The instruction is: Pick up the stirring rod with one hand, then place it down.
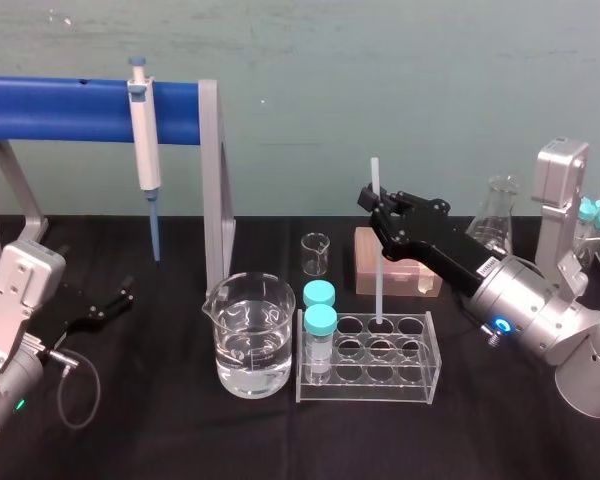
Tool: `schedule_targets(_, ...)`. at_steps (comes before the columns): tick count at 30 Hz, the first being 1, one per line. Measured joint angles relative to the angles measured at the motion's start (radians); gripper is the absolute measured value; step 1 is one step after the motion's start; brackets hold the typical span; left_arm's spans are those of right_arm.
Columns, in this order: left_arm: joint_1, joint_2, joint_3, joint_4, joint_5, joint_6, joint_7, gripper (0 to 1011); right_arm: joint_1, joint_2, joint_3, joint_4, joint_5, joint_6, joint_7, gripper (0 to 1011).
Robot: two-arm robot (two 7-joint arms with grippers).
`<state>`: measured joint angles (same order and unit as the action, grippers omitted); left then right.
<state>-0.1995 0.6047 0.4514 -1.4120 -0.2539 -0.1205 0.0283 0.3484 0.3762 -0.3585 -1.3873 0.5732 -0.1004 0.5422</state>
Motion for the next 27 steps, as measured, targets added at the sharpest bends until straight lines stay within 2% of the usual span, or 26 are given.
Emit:
schedule_targets(9,0.000,0.000,0.000,0.000,0.000,0.000,0.000,1000,0.013,-0.008,-0.007,0.030,-0.001,-0.014,0.000,71)
schedule_targets(27,0.000,0.000,0.000,0.000,0.000,0.000,0.000,1000,0.004,-0.016,-0.019,0.066,-0.047,-0.032,-0.015,72)
